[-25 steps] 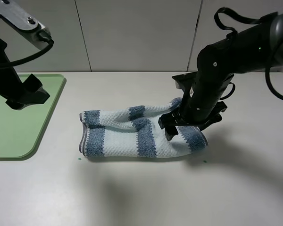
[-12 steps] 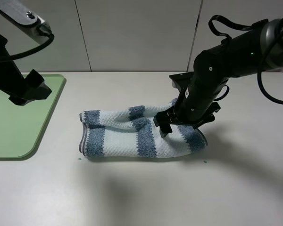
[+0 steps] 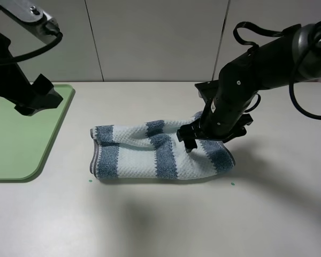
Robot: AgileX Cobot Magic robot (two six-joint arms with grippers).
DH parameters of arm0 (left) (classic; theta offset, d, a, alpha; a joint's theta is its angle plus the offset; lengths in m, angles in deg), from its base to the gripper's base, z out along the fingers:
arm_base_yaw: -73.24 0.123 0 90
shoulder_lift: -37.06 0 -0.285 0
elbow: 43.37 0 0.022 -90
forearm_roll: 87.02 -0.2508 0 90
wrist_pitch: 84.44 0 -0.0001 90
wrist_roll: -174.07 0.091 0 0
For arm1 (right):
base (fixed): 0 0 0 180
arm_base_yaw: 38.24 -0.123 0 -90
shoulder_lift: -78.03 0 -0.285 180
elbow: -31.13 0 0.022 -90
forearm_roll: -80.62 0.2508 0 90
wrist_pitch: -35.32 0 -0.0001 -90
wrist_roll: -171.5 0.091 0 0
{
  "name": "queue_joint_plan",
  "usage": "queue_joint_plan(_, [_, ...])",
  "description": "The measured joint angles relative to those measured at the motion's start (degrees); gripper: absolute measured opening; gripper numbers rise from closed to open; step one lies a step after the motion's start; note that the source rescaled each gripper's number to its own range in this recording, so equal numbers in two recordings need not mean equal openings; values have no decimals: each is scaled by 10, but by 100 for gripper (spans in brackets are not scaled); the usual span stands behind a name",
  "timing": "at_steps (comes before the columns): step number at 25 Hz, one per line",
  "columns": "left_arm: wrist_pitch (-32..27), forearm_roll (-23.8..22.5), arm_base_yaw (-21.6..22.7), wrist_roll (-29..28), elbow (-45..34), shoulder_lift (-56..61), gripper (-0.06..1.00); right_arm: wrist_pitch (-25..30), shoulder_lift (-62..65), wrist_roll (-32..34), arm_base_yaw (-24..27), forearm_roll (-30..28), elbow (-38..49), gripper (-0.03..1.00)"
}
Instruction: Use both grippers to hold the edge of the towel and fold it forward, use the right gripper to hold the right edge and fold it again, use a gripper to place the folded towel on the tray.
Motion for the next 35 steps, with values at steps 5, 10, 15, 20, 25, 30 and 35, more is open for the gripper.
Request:
queue_joint_plan(5, [3, 0, 0, 0, 0, 0, 100, -14, -28, 3, 0, -1, 0, 100])
queue_joint_plan(10, [8, 0, 0, 0, 0, 0, 100, -25, -57, 7, 0, -3, 0, 100])
queue_joint_plan(15, [9, 0, 0, 0, 0, 0, 100, -29, -70, 28, 0, -6, -2, 100])
queue_joint_plan(20, [9, 0, 0, 0, 0, 0, 100, -28, -77, 39, 0, -11, -5, 100])
queue_joint_plan(25, [9, 0, 0, 0, 0, 0, 100, -26, -78, 41, 0, -11, -6, 100])
queue_joint_plan(30, [9, 0, 0, 0, 0, 0, 100, -10, -60, 48, 0, -9, -6, 100])
queue_joint_plan(35, [9, 0, 0, 0, 0, 0, 100, 7, -39, 55, 18, -8, -5, 100])
